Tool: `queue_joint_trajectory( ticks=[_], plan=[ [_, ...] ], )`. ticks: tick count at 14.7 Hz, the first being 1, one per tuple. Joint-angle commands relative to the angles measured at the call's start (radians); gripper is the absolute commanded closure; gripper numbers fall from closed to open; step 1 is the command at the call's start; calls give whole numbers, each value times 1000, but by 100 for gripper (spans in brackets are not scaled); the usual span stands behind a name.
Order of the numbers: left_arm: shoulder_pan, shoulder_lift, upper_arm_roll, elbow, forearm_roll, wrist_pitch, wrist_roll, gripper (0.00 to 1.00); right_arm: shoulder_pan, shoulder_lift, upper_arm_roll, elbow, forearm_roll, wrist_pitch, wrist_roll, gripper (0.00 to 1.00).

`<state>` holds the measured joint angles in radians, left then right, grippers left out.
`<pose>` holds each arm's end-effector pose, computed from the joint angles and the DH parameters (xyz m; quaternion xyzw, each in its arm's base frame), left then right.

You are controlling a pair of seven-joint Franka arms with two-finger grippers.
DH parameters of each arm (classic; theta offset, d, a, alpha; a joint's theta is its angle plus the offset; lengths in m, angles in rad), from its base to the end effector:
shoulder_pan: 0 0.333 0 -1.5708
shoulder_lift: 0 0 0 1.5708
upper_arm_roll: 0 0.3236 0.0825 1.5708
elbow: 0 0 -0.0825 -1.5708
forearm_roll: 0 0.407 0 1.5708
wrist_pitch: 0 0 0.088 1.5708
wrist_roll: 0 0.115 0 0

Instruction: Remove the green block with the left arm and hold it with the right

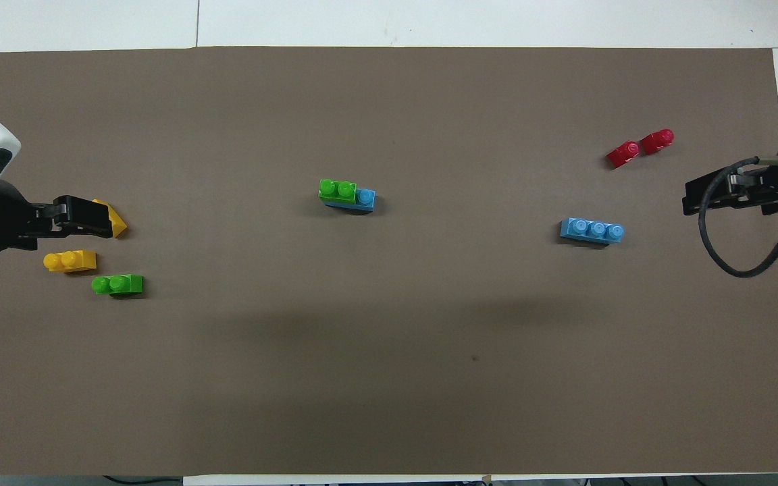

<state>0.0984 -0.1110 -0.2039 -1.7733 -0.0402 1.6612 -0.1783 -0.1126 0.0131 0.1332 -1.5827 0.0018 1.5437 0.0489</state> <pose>0.5434 -0.0670 0.5923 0.9992 0.0389 -0.0029 0.0085 0.5774 0.0116 0.6084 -0.9996 0.0141 0.0260 0.0009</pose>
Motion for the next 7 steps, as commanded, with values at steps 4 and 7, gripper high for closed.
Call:
queue_joint_trajectory(
  ticks=[4, 7],
  plan=[
    [-3, -24, 6, -20, -12, 17, 14, 0, -18, -9, 6, -10, -16, 1, -17, 0],
    [-3, -25, 6, -21, -12, 15, 8, 0, -47, -7, 6, -10, -8, 3, -18, 0]
  ],
)
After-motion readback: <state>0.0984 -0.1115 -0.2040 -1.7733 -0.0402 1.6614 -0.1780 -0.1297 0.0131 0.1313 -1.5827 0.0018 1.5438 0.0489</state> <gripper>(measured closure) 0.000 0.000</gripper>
